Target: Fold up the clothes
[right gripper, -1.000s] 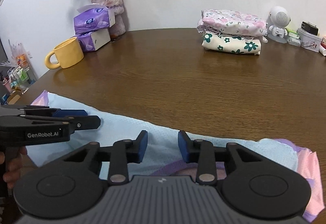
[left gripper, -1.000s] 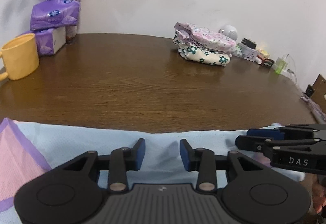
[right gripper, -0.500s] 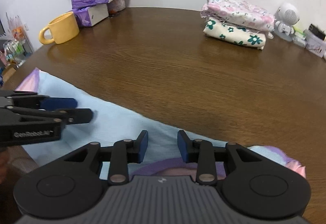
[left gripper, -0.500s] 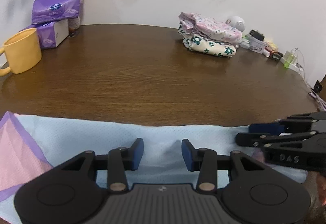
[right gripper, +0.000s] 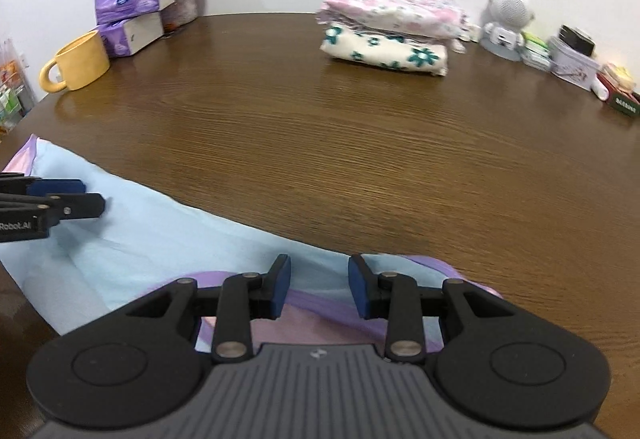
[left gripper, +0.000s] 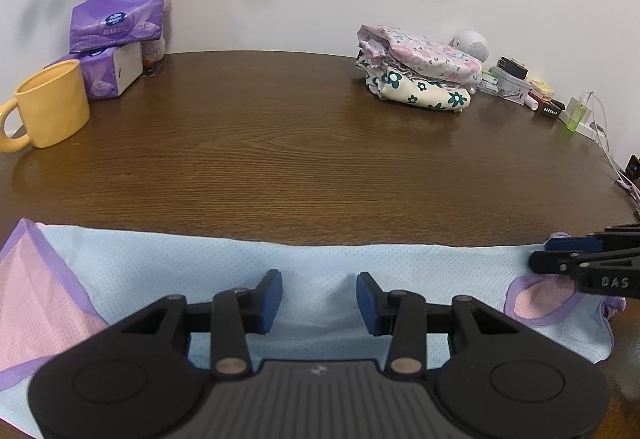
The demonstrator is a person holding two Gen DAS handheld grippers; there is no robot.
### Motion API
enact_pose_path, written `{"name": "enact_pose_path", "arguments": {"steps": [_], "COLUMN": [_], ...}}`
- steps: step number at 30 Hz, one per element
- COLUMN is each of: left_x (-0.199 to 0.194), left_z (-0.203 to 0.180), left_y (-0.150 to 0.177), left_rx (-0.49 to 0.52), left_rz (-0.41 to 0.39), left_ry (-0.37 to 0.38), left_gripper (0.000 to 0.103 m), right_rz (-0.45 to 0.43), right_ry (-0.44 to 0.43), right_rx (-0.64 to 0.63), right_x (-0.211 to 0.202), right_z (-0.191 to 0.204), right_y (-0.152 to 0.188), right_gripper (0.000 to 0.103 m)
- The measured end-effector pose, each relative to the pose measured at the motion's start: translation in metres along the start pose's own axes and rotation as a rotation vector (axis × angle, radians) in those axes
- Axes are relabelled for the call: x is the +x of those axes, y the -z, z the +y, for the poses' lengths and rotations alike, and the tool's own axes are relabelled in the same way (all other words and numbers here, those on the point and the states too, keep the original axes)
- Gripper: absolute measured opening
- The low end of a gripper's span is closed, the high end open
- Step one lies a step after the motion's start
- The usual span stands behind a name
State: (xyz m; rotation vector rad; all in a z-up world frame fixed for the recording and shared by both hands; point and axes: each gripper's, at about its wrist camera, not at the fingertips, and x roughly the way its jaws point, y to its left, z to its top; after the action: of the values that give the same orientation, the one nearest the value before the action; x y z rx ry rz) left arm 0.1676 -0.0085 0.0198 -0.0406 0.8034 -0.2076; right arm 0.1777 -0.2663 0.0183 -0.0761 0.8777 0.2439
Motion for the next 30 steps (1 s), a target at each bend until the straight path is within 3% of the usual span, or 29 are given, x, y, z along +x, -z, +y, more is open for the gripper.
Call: {"name": "enact_pose_path", "arguments": {"steps": [12,15,21,26,30], "left_x": [-0.002,-0.017,-0.045,-0.033,-0.023], "left_z": [-0.002,-0.014,-0.044,-0.057,-0.052], "left_y": [0.002,0.005,0.014,0.018,0.016], "left_rx": [0.003,0.076,0.310,0.464,0.445], "left_rz": [-0.016,-0.051,-0.076,-0.043,-0.014], "left_ry": [-0.003,0.023,0.210,0.207,0.230], "left_gripper": [0.043,0.043,0.044,0.044,0.044], "right_rz": [-0.038,-0.085,-0.176,-0.177,-0.174], "right_ry": [-0.003,-0.013,-0.073,-0.068,-0.022], "right_rx": [0.076,0.098,0.103,0.097,0.096], "right_x": [-0.007,-0.018,-0.058,-0.068,-0.066], "right_z": [-0.042,-0.042,-0.027,-0.014,-0.004], "right_y": [0.013,0.015,0.031,0.052,0.066], "right_gripper": [0.033,0.033,0.033,0.033,0.033]}}
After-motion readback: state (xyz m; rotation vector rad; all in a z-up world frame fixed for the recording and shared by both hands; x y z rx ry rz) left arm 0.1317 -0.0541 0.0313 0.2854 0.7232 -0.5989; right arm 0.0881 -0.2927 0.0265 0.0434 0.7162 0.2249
